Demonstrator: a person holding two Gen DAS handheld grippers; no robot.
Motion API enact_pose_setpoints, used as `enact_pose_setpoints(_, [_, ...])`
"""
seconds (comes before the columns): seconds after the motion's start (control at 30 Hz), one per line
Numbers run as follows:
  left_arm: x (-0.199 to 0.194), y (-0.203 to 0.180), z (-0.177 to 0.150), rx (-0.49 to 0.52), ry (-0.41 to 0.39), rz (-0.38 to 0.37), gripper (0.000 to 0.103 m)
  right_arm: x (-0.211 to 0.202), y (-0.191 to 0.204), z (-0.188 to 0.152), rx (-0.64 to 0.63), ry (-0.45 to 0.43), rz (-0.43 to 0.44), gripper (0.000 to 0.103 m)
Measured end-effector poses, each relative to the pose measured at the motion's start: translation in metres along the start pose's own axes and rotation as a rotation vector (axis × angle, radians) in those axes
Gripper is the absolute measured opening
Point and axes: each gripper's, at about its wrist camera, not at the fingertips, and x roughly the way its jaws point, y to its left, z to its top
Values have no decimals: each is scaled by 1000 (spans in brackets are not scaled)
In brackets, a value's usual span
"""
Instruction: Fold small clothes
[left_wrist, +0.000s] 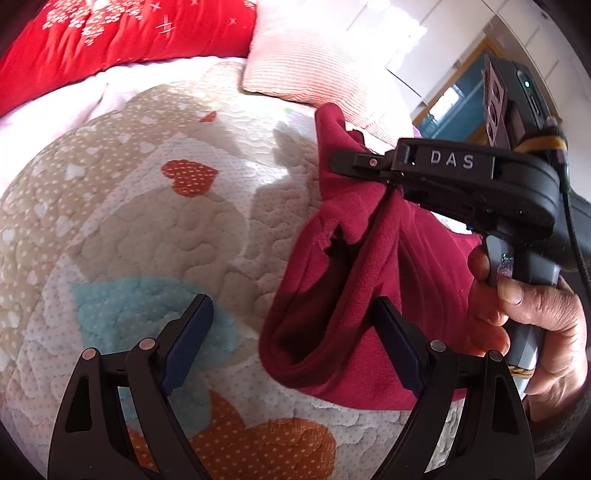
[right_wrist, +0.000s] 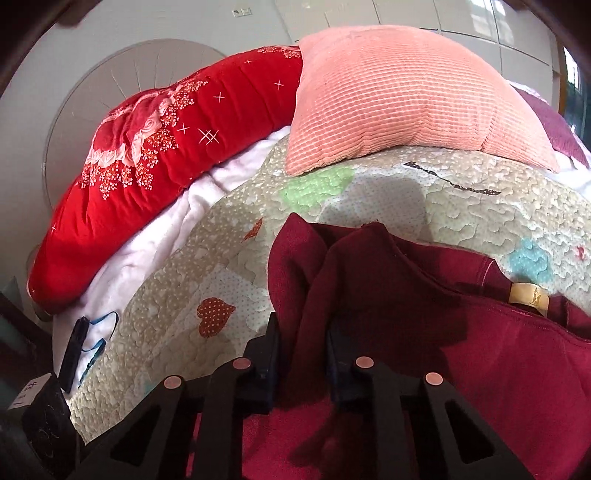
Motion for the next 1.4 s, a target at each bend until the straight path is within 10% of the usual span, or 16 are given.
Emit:
enact_pose_setpoints(0.4, [15,-1,6,27,-16,5,87,-8,-8,-6,26,-14,32,20])
enact_pose_setpoints(0.5, [17,0,8,11,-4,-119,44,-16,-11,-7,33,-26,38,19])
enact_pose_setpoints(0.6, [19,-2,9,-17,21,-195,24,-30,-19,-11,48,-48,51,17])
enact_pose_setpoints(1.07, [12,-165,-17,257,22,-305,22,-196,-125,-68,131,-250,-30,15])
enact_pose_setpoints(1.27, [74,-215,-53,331,171,-272,22,-194,-207,-124,297,-179,-148,14])
enact_pose_setpoints(1.4, [83,-217,-62,362,178,-204,22,-191,-239,-145,437,-208,-28,17])
